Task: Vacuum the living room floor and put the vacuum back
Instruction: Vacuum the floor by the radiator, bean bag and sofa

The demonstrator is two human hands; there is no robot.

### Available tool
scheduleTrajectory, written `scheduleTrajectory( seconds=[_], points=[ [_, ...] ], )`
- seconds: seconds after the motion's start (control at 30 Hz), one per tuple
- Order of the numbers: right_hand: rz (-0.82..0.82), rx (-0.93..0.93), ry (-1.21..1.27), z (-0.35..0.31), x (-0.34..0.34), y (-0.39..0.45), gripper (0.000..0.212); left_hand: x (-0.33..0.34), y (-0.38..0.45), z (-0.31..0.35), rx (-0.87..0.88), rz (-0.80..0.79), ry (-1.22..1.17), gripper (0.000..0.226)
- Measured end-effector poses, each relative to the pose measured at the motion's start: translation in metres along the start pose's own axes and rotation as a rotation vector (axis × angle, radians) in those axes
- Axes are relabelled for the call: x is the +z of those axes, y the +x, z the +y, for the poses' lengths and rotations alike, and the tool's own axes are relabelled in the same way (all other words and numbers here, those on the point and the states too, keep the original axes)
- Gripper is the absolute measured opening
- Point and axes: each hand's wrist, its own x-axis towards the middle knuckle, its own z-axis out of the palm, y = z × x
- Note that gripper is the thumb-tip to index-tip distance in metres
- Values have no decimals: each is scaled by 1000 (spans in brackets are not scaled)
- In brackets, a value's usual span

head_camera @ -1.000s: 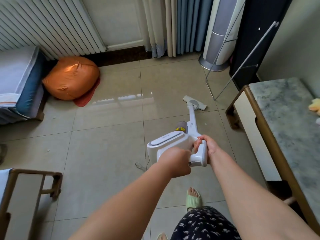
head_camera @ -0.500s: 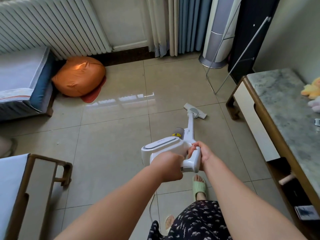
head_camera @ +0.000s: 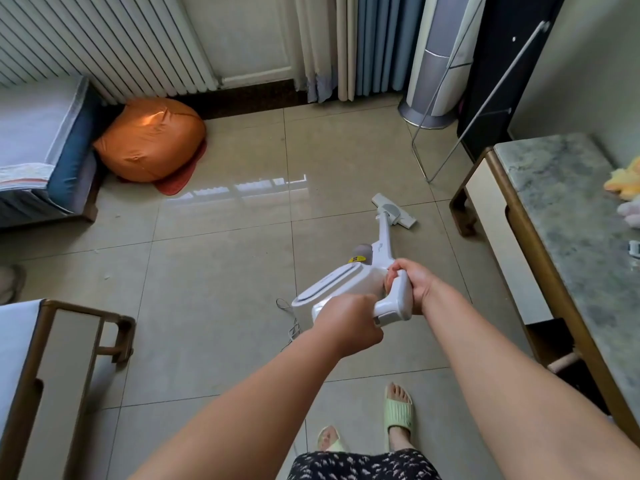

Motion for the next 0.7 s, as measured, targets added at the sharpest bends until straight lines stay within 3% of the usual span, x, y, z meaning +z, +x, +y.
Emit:
scheduleTrajectory(
  seconds=[0.4,0.57,0.7],
  points=[
    [22,-16,91,-90,-48,9,15,-1,88,62,12,-36,17,8],
    [-31,-25,162,-90,-56,10,14,-7,94,68,37,-50,99,6],
    [-90,42,182,-69,-51,7,15,-10,72,59,29,-43,155,16]
  ],
)
